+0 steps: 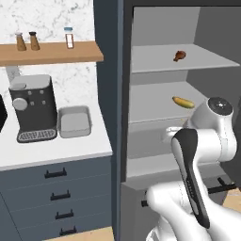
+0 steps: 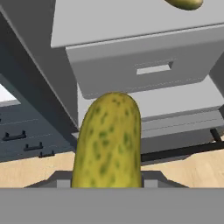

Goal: Place one cucumber and one chicken drumstick in each tupperware on the nearby counter, to pack two identical lunches.

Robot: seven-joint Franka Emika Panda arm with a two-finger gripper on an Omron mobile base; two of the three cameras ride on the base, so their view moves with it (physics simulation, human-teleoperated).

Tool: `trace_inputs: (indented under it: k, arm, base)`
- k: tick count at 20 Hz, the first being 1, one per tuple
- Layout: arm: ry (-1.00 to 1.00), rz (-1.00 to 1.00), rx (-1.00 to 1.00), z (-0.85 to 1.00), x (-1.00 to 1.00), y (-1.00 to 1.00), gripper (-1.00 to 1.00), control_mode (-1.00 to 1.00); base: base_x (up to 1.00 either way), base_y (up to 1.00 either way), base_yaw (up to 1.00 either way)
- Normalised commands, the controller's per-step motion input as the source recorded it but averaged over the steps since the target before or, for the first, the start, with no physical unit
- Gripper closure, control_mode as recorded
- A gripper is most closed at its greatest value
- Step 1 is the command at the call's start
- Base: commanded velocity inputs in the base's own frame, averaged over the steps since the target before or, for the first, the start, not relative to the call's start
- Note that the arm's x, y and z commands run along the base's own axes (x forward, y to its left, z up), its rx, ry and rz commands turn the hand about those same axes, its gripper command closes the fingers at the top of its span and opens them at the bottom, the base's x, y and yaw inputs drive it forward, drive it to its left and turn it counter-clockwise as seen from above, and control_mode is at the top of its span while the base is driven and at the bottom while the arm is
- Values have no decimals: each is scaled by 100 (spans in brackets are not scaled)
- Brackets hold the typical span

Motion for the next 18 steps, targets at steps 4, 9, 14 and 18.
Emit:
trace_inputs:
  k: [4,9,14,18]
  arm:
    - [0,0,0,0,0,0,100,100]
    - [0,0,0,0,0,0,100,100]
    - [0,0,0,0,0,0,100,100]
    - [0,0,0,0,0,0,100,100]
  base:
    - [-79,63,0]
    - [-50,96,0]
    - [-10,100,5]
    - [22,100,14]
